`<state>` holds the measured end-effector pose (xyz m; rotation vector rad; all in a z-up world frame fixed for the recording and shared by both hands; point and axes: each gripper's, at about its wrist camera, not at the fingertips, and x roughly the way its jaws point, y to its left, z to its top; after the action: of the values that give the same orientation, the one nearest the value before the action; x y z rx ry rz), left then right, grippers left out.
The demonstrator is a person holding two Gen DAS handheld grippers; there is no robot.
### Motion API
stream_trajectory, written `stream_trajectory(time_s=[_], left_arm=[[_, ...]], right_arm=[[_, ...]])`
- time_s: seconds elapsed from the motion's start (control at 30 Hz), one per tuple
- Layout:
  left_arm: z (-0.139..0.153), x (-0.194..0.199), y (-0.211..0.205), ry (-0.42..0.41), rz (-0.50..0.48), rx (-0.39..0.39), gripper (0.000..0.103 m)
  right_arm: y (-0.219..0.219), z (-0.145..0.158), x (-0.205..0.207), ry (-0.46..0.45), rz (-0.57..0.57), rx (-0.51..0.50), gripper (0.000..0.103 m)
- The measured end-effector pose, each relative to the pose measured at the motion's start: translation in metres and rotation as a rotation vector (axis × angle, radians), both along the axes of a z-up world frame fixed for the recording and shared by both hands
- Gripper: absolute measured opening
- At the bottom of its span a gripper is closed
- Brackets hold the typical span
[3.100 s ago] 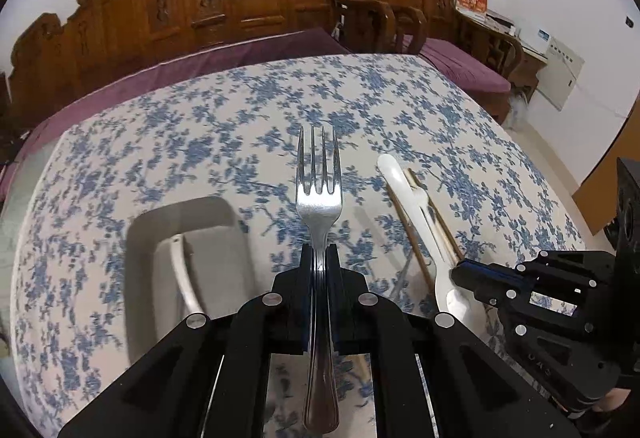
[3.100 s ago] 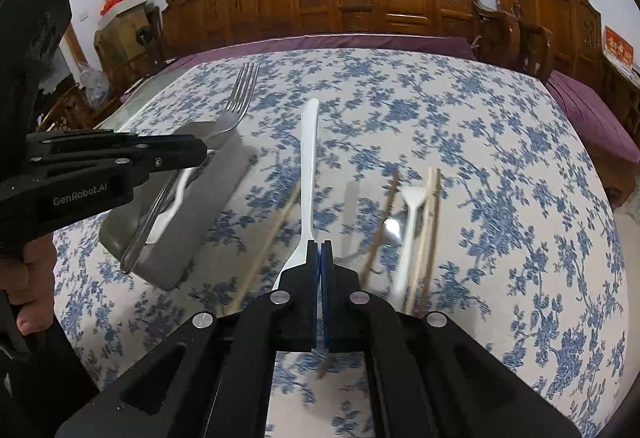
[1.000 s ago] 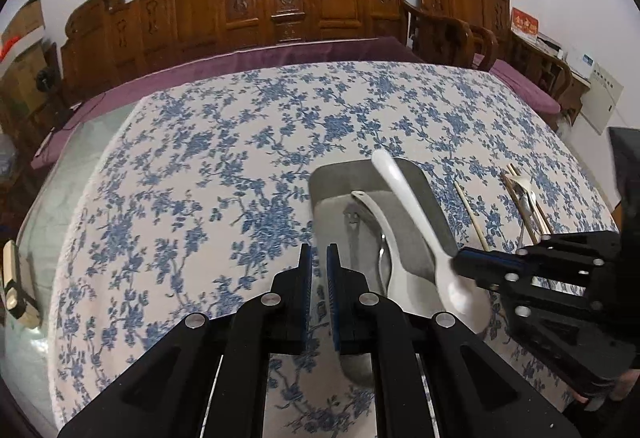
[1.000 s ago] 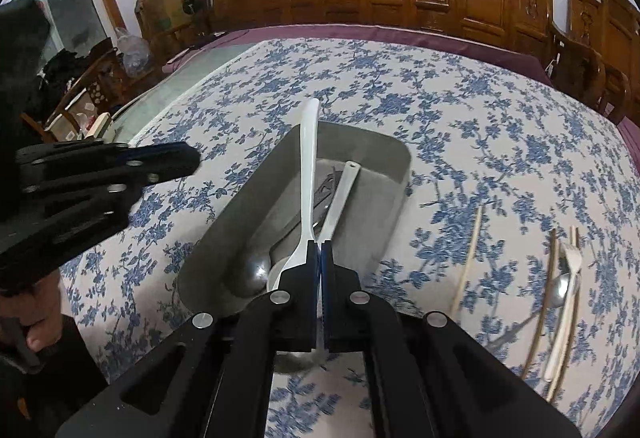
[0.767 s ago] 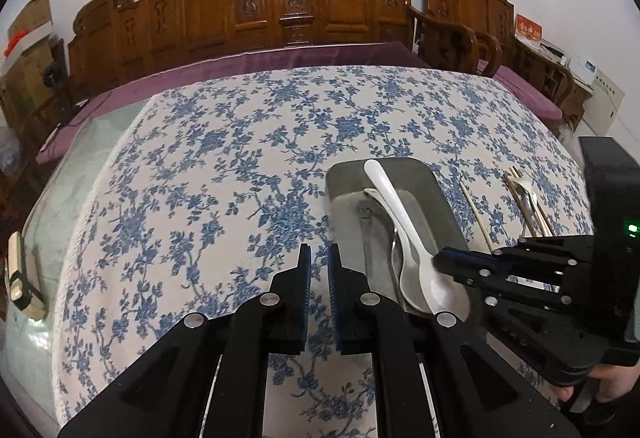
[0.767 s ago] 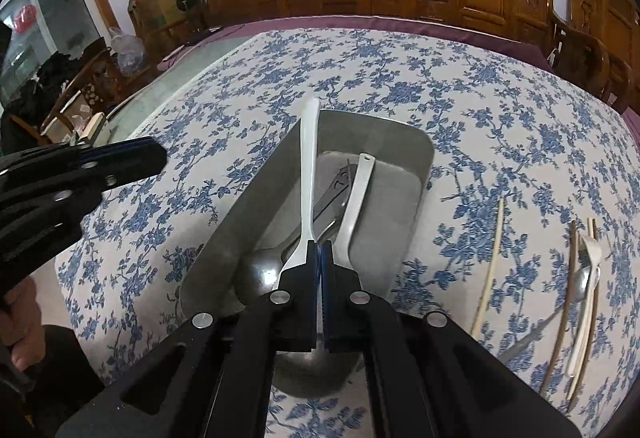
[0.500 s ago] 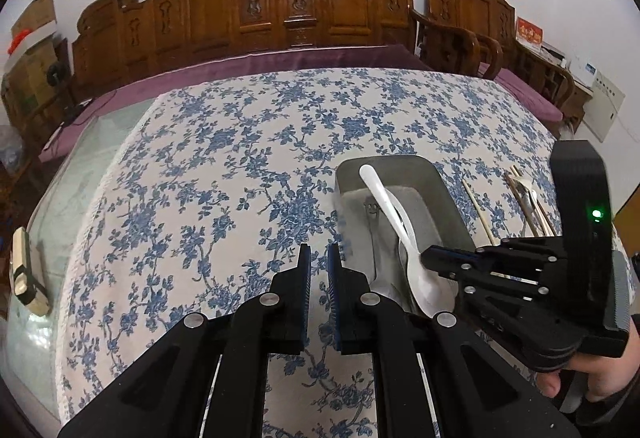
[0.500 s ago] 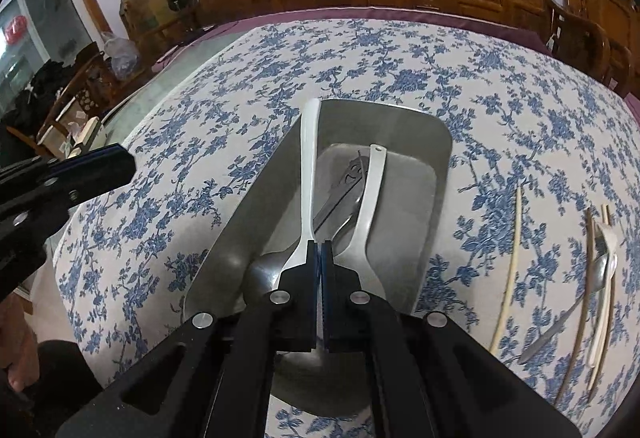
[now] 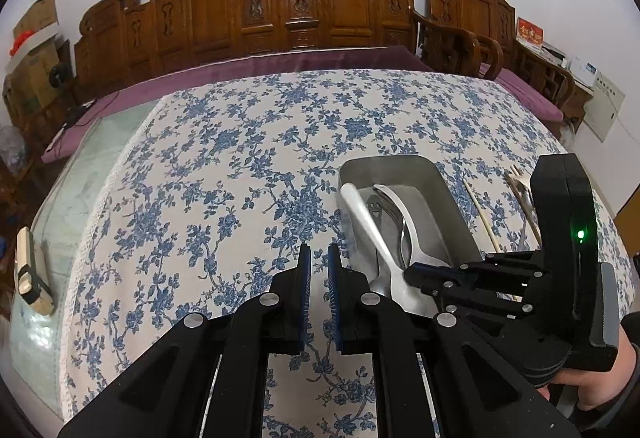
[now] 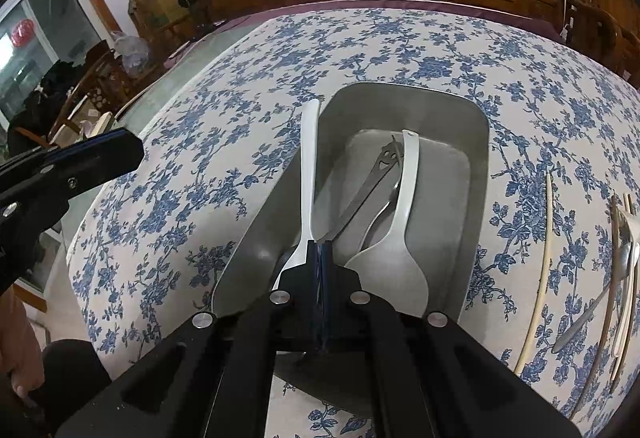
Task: Organize utensils
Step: 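Open the right tool to release the white knife in the tray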
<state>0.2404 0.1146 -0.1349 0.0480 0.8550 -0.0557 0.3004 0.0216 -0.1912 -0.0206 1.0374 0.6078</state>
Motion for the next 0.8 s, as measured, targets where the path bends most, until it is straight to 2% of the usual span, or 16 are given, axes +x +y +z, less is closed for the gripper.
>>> stream_trajectory(time_s=[0.27, 0.43, 0.57, 0.6, 0.63, 0.8], left_arm=[[0.003, 0.001, -0.006, -0.001, -0.004, 0.008, 0.008], [0.004, 0.002, -0.014, -0.002, -0.013, 0.008, 0.008], [0.005, 0.002, -0.024, -0.004, -0.028, 0.0, 0.008], [0.005, 0.003, -0.028, -0.005, -0.035, -0.002, 0.01], [0.005, 0.003, -0.032, -0.007, -0.041, -0.002, 0.018], [0.007, 0.005, -0.057, -0.013, -0.08, -0.007, 0.02]], right_arm=[[-0.004, 0.004, -0.003, -0.015, 0.017, 0.022, 0.006], [-0.016, 0.019, -0.01, -0.067, 0.033, 0.019, 0.006], [-0.044, 0.04, -0.019, -0.15, 0.037, 0.008, 0.006], [-0.054, 0.044, -0.02, -0.167, 0.034, 0.004, 0.006], [-0.063, 0.049, -0.021, -0.183, 0.028, -0.002, 0.006], [-0.113, 0.064, -0.018, -0.247, -0.02, -0.032, 0.006]])
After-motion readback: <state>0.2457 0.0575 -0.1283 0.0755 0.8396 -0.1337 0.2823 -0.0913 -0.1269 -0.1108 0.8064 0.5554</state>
